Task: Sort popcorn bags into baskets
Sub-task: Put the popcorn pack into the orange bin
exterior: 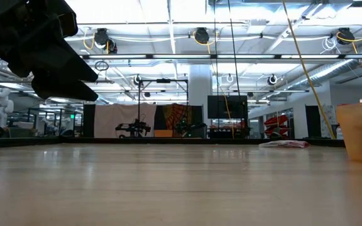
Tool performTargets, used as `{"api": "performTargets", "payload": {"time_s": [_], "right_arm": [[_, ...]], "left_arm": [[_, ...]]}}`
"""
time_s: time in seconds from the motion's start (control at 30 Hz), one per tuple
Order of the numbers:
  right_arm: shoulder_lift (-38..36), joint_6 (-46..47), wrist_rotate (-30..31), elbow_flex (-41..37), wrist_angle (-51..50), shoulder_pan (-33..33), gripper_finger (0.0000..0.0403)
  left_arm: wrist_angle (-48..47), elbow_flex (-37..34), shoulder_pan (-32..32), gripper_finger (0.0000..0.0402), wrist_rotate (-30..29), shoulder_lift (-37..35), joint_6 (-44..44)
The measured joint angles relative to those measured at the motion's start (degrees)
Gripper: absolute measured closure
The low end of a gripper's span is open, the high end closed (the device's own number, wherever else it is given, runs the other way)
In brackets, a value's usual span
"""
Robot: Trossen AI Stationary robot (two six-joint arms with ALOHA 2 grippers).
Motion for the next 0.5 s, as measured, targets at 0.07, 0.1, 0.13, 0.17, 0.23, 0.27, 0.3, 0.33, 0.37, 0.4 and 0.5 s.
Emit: {"api": "performTargets", "payload": {"time_s": [0.07, 0.1, 0.13, 0.17, 0.23, 0.27, 0.3, 0.33, 0.37, 0.4, 0.5], "right_arm": [[-0.18, -0.36, 0.31, -0.04, 0.12, -0.04, 0.0401], [-0.47, -0.62, 0.73, -0.06, 0.25, -0.04, 0.0401], [-0.88, -0.71, 1.66, -0.04, 0.21, -0.04, 0.0402], [-1.32, -0.72, 2.86, 0.24, 0.00, -0.14, 0.0402], [-2.78, -0.74, 5.91, 0.62, -0.08, -0.51, 0.0402], [-3.60, -0.77, 8.24, 0.86, -0.14, -0.67, 0.0402], [-4.43, -1.12, 11.17, 0.93, -0.17, -0.91, 0.0402], [-5.21, -1.63, 14.60, 0.95, -0.33, -1.31, 0.0402], [-5.82, -2.32, 18.81, 0.95, -0.75, -1.77, 0.0402], [-6.41, -3.18, 23.39, 0.95, -1.51, -2.49, 0.0403], [-6.82, -5.54, 38.82, 0.98, -4.56, -6.32, 0.0403]], "left_arm": [[0.00, 0.00, 0.00, 0.0119, 0.00, 0.00, 0.00], [0.00, 0.00, -0.01, 0.0119, 0.00, 0.00, 0.00], [0.00, 0.00, -0.02, 0.0119, 0.00, 0.00, 0.01], [-0.02, 0.00, -0.02, 0.0119, 0.00, 0.00, 0.02], [0.00, 0.00, -0.02, 0.0119, 0.00, 0.00, 0.06], [0.00, 0.00, -0.02, 0.0119, 0.00, 0.00, 0.23], [-0.02, 0.00, -0.02, 0.0119, 0.00, 0.00, 0.41], [-0.02, 0.00, -0.02, 0.0119, -0.02, 0.00, 0.44], [0.00, 0.02, -0.02, 0.0119, -0.02, 0.00, 0.61], [0.00, 0.02, -0.02, 0.0119, -0.04, 0.00, 0.78], [0.06, 0.02, -0.02, 0.0119, -1.00, 0.00, 0.83]]}}
